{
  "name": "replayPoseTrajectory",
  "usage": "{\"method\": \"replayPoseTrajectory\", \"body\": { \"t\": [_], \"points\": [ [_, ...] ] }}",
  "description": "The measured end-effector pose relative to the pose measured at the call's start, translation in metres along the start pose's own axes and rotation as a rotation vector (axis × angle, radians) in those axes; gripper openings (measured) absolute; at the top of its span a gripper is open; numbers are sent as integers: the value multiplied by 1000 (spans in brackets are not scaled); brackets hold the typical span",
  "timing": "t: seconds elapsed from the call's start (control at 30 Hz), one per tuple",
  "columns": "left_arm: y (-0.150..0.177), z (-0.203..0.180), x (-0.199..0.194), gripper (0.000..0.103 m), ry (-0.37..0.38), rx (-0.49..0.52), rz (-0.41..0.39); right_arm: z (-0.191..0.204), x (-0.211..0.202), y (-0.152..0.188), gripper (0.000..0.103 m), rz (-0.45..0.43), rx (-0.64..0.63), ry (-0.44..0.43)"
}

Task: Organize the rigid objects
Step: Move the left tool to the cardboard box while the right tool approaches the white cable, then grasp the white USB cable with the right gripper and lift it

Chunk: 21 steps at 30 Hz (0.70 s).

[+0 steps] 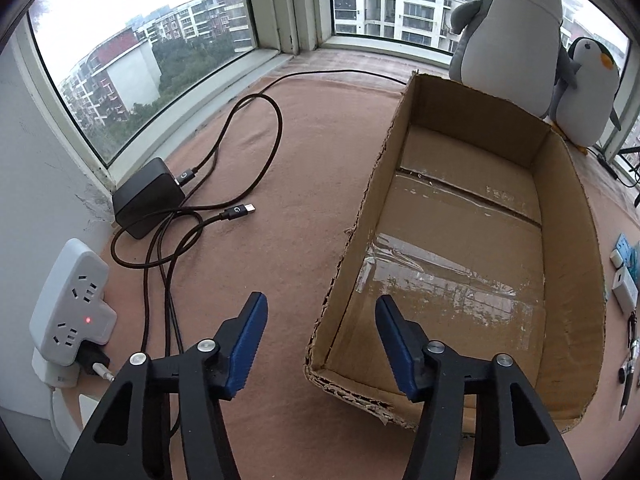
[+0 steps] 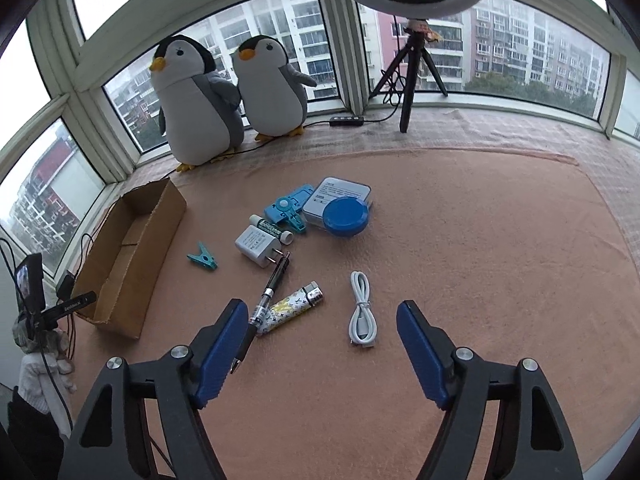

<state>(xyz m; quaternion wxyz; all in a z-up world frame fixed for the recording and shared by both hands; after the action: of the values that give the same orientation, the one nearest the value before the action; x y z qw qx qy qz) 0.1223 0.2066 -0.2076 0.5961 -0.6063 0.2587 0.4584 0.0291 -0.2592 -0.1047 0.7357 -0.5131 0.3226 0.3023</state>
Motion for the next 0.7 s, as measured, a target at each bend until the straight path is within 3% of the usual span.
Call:
{"method": "replayPoseTrajectory", "body": {
  "t": [0.13, 0.43, 0.57, 0.7],
  "points": [
    [0, -2, 7, 49, 5, 7, 15, -18, 22, -7, 55, 57, 43, 11],
    [-4, -12, 11, 35, 12, 31, 25, -33, 69, -9, 48, 156, 6, 68],
    [-5, -14, 14, 33, 8, 51, 22, -29, 89, -1, 41, 202, -35, 83],
    [-6, -14, 15, 33, 1, 58, 17, -25, 103, 5, 39, 226, -71, 100]
  ]
}}
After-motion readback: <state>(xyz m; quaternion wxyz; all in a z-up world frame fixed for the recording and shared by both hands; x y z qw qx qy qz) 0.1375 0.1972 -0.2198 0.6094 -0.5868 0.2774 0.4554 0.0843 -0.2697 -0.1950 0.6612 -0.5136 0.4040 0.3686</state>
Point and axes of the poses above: each gripper's, at about its wrist camera, not at the fingertips, and x roughly the way its jaws point, z to its left, y to its underside, the point moved 4 cm from there along x, roughly the way its jaws point, and after that the axes turned 8 degrees about x, right-handed, at the moved point
